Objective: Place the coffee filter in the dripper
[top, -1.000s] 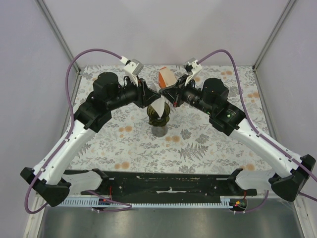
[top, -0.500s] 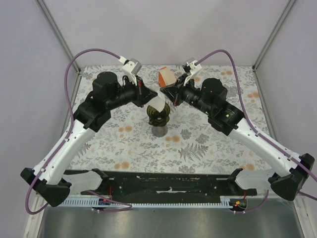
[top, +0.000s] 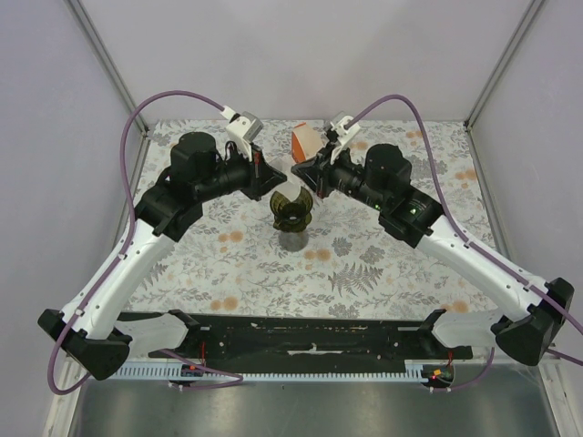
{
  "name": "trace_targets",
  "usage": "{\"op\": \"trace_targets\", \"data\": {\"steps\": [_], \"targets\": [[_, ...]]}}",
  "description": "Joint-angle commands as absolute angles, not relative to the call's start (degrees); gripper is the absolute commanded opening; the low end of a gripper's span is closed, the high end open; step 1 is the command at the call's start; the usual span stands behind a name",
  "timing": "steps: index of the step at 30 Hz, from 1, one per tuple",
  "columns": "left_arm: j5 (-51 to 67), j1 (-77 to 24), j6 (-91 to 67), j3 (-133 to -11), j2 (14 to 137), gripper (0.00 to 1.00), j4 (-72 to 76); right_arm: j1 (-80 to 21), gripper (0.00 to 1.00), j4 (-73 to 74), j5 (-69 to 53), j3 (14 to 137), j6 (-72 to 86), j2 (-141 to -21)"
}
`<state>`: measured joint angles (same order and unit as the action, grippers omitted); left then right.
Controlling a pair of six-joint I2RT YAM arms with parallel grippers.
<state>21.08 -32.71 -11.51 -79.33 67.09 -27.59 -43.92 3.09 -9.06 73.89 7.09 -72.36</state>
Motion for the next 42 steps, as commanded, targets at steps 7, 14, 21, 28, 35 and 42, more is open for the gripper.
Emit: {"op": "trace_targets", "data": {"steps": [7, 14, 21, 28, 35, 42], "targets": [[24.52, -32.52, -9.23, -80.60, 67.15, 0.02, -26.72, -43.86, 0.26, -1.40, -8.97, 71.37, 5.71, -75.06], [27.85, -32.52, -9.67, -80.68, 67.50, 0.02, -26.72, -43.86, 0.38, -6.32, -13.95, 69.96, 4.05, -74.88], [29.61, -32.52, -9.32, -81.30, 67.24, 0.02, -26.63, -41.84, 0.47, -8.34, -29.59, 70.23, 6.32, -76.99], [34.53, -32.61, -9.49, -81.30, 67.06, 0.02, -25.66, -37.09, 0.42, -18.89, -44.11, 65.57, 13.62, -77.69], [35.07, -32.17, -10.90, -82.00, 67.06, 0.02, -25.66, -36.39, 0.00, -16.44, -43.26, 66.01, 14.50, -77.70], [30.85, -31.20, -8.18, -82.97, 67.06, 0.02, -28.65, -33.75, 0.00, -7.04, -19.09, 63.90, 16.44, -73.74]]}}
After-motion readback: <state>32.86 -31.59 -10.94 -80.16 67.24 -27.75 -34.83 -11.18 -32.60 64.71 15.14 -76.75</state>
